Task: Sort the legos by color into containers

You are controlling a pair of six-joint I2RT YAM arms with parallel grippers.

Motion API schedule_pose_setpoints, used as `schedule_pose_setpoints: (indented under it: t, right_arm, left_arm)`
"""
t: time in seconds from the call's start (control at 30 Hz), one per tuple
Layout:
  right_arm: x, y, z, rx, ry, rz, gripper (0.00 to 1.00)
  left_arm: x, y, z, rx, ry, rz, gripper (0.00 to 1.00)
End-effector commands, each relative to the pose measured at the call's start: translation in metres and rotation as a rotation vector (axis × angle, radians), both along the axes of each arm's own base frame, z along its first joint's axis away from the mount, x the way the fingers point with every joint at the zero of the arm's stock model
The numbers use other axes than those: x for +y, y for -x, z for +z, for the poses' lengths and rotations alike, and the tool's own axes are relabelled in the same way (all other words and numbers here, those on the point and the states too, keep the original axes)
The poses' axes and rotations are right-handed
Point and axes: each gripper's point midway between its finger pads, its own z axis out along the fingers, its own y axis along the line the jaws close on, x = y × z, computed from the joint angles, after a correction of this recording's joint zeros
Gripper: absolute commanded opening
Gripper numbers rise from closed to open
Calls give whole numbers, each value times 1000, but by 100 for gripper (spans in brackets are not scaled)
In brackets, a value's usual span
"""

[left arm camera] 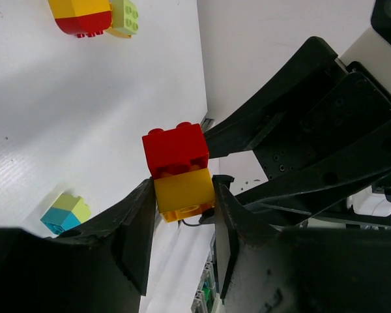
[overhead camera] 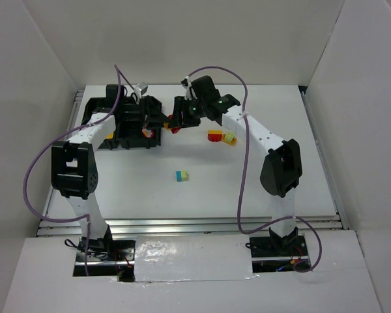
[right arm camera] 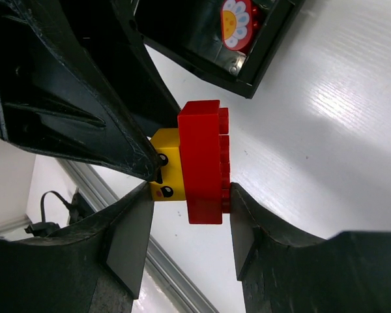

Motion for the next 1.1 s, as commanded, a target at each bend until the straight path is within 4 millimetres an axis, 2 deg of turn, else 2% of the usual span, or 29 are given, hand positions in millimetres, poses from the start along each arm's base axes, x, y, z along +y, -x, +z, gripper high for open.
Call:
schedule_pose_setpoints:
  t: [0.0, 0.03, 0.07, 0.1, 0.23, 0.27, 0.3, 0.37, 0.43, 0.47, 0.5, 0.53, 0.6, 0.7, 0.8, 0.83, 0.9, 0.93, 0.97, 1.0, 1.03, 1.07]
  right_arm:
    - [25, 4, 45, -84, -125, 63, 0]
    - [25, 4, 45, -83, -125, 65, 1]
    - [25, 4, 44, -82, -128, 67, 4]
    - [25, 5, 44, -83, -130, 71, 9]
    - [27, 11, 46, -82, -157, 95, 34]
    - [27, 12, 42, -71, -162, 102, 58]
    - [27, 14, 43, -69, -168, 108, 75]
    - [23, 20, 42, -42, -194, 143, 99]
    - [10, 17, 48, -34, -239, 155, 100]
    - [3, 21, 37, 15, -255, 161, 100]
    - [-1, 28, 53, -5, -319, 213, 100]
    - [-16, 24, 44, 29, -338, 197, 100]
    - [-26, 29, 60, 3, -394, 242, 100]
    - [-38, 31, 72, -16, -424, 282, 100]
    - [-43, 27, 82, -18, -474, 303, 100]
    - [-43, 31, 87, 27, -512, 322, 100]
    - [-39, 27, 91, 17, -556, 352, 100]
    - [-38, 28, 94, 49, -578, 353, 99]
    - [-35, 27, 100, 11, -602, 374, 98]
    - [-31, 28, 100, 22, -614, 380, 97]
    - [-29, 29, 103, 40, -629, 381, 94]
    - [-25, 29, 103, 35, -635, 399, 93]
  left_arm:
    - [-4, 0, 8, -44, 5, -23, 30]
    - [-4, 0, 8, -45, 5, -23, 22]
    - [-5, 0, 7, -44, 6, -26, 8]
    - [-4, -1, 9, -47, 7, -26, 0]
    - [-4, -3, 12, -57, 5, -26, 0]
    - [-4, -3, 12, -57, 0, -23, 0]
    - [-4, -4, 14, -69, -4, -23, 0]
    - [0, -5, 13, -67, -22, -17, 0]
    - [4, -8, 15, -80, -25, -6, 0]
    - [6, -8, 16, -80, -23, -2, 0]
    - [7, -8, 17, -87, -15, -3, 0]
    - [10, -8, 19, -94, -10, 0, 0]
    - [12, -5, 17, -96, -4, -1, 0]
    - [13, -2, 26, -167, 22, -19, 0]
    - [10, 9, 33, -217, 51, -62, 0]
    - [6, 15, 45, -286, 66, -90, 0]
    - [1, 26, 49, -298, 99, -125, 0]
    - [-7, 31, 62, -345, 126, -152, 0]
    - [-10, 39, 67, -363, 148, -185, 0]
    - [-13, 45, 65, -354, 165, -204, 0]
    - [-17, 53, 73, -286, 200, -212, 0]
    - [-19, 60, 79, -422, 224, -246, 0]
